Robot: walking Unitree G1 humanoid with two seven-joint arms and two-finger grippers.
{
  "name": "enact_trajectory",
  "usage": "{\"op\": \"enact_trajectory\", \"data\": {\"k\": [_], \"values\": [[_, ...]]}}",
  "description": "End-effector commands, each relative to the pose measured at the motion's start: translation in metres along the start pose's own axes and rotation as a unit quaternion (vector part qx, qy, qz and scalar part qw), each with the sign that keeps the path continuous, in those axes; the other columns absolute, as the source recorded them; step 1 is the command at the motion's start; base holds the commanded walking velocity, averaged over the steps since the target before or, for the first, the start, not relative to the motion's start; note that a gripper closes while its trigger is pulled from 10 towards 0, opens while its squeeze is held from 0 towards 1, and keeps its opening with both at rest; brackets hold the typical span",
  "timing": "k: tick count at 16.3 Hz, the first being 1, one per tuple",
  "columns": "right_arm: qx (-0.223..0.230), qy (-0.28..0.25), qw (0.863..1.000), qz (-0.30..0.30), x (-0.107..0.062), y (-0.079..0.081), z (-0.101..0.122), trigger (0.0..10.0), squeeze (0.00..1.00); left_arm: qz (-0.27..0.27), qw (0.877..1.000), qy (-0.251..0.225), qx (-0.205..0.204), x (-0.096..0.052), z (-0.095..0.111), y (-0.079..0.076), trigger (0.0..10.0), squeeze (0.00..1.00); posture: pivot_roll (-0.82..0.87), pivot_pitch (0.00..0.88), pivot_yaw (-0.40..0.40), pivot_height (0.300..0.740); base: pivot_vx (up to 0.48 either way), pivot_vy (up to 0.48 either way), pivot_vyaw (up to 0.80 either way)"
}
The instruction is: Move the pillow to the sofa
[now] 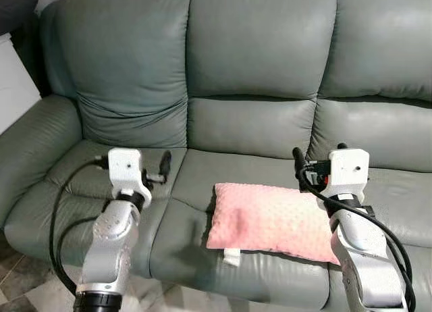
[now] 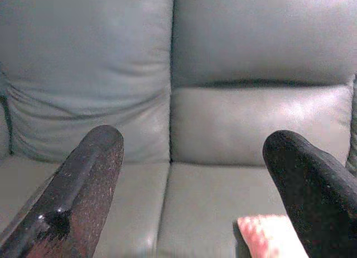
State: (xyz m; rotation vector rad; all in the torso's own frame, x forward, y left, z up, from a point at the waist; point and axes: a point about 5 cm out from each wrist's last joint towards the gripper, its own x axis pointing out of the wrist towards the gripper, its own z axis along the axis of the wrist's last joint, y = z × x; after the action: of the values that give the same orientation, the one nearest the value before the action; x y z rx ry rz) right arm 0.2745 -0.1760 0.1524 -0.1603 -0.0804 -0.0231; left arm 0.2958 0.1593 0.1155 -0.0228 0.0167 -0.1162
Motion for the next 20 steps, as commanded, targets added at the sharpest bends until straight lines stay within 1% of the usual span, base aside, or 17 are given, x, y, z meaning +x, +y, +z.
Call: {"op": "enact_trajectory", "data": {"k": [1,4,5,6,8,9,10,11,12,13,15,16,19,20], "values": [[0.001,0.019,1.000,-0.009,-0.001,-0.003,-0.007,10.0,0.00,-0.013,1.000,0.014,0.010,-0.002,-0.006,-0.001,10.0,0.00,-0.17,0.028,0.074,0.740,0.000,0.000,0.00],[-0.006,0.033,0.999,-0.017,-0.002,-0.006,-0.013,10.0,0.00,-0.032,0.999,0.024,0.000,-0.002,-0.012,-0.009,10.0,0.00,-0.18,0.025,0.075,0.740,0.000,0.000,0.00],[-0.012,0.042,0.999,-0.025,-0.003,-0.009,-0.017,10.0,0.00,-0.036,0.999,0.031,0.001,-0.002,-0.017,-0.010,10.0,0.00,-0.18,0.022,0.076,0.740,0.000,0.000,0.00],[-0.021,0.057,0.997,-0.041,-0.005,-0.015,-0.023,10.0,0.00,-0.038,0.999,0.037,0.002,-0.002,-0.022,-0.010,10.0,0.00,-0.18,0.021,0.077,0.740,0.000,0.000,0.00],[-0.021,0.093,0.992,-0.077,-0.011,-0.031,-0.039,10.0,0.00,-0.043,0.998,0.051,0.004,-0.003,-0.028,-0.009,10.0,0.00,-0.19,0.023,0.080,0.740,0.000,0.000,0.00],[-0.008,0.106,0.990,-0.090,-0.014,-0.037,-0.044,10.0,0.00,-0.046,0.997,0.058,0.001,-0.004,-0.031,-0.009,10.0,0.00,-0.19,0.026,0.085,0.740,0.000,0.000,0.00],[-0.017,0.113,0.989,-0.097,-0.017,-0.041,-0.048,10.0,0.00,-0.047,0.997,0.064,-0.002,-0.005,-0.033,-0.009,10.0,0.00,-0.19,0.030,0.089,0.740,0.000,0.000,0.00],[-0.022,0.115,0.988,-0.099,-0.017,-0.042,-0.049,10.0,0.00,-0.049,0.997,0.066,-0.001,-0.005,-0.034,-0.009,10.0,0.00,-0.19,0.030,0.090,0.740,0.000,0.000,0.00],[-0.024,0.132,0.985,-0.112,-0.020,-0.047,-0.055,10.0,0.00,-0.054,0.996,0.075,0.006,-0.006,-0.039,-0.010,10.0,0.00,-0.19,0.038,0.091,0.740,0.000,0.000,0.00],[-0.020,0.156,0.979,-0.132,-0.024,-0.054,-0.064,10.0,0.00,-0.058,0.994,0.088,0.006,-0.007,-0.044,-0.010,10.0,0.00,-0.18,0.048,0.092,0.740,0.000,0.000,0.00],[-0.012,0.177,0.972,-0.155,-0.028,-0.064,-0.074,10.0,0.00,-0.065,0.993,0.100,0.009,-0.010,-0.046,-0.010,10.0,0.00,-0.16,0.076,0.101,0.740,0.000,0.000,0.00],[-0.010,0.197,0.967,-0.162,-0.033,-0.069,-0.083,10.0,0.00,-0.077,0.991,0.106,0.008,-0.016,-0.047,-0.009,10.0,0.00,-0.15,0.087,0.113,0.740,0.000,0.000,0.00],[0.006,0.224,0.958,-0.177,-0.043,-0.071,-0.096,10.0,0.00,-0.091,0.989,0.113,0.014,-0.026,-0.048,-0.005,10.0,0.00,-0.14,0.132,0.138,0.740,0.000,0.000,0.00],[0.011,0.235,0.955,-0.183,-0.047,-0.072,-0.100,10.0,0.00,-0.095,0.988,0.120,0.017,-0.027,-0.050,-0.006,10.0,0.00,-0.13,0.155,0.147,0.740,0.000,0.000,0.00]]}}
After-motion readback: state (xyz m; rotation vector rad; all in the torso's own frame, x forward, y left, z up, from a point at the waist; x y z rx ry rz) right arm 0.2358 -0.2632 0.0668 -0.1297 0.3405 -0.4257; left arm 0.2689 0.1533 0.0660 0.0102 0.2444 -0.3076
